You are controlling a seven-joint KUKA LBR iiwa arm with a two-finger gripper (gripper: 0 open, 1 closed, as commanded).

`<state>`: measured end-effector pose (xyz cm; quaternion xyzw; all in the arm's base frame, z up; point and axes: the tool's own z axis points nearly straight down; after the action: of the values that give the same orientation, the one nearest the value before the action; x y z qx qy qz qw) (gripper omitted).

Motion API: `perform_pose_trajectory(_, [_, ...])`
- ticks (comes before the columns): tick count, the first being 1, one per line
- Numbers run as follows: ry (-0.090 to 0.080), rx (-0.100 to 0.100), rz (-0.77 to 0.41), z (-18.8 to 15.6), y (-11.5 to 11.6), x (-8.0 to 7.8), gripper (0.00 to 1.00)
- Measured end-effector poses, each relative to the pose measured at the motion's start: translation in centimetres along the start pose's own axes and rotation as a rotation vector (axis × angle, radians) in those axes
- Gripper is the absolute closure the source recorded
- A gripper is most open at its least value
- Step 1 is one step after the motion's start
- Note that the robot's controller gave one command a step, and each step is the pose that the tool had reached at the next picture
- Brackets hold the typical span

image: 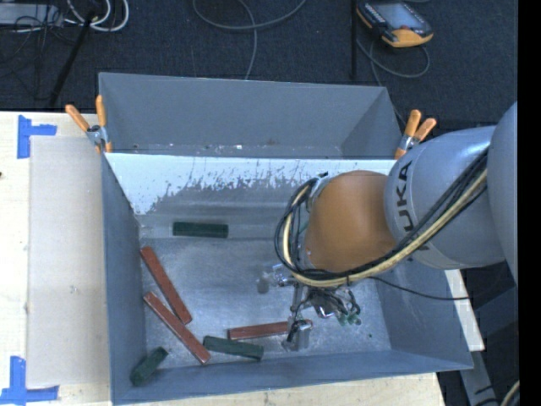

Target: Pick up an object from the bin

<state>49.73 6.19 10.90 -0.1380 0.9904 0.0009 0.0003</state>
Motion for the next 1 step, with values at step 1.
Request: perform_pose_trajectory(1, [0.005,0.001,0.115,4.09,-2.72,0.19,0.00])
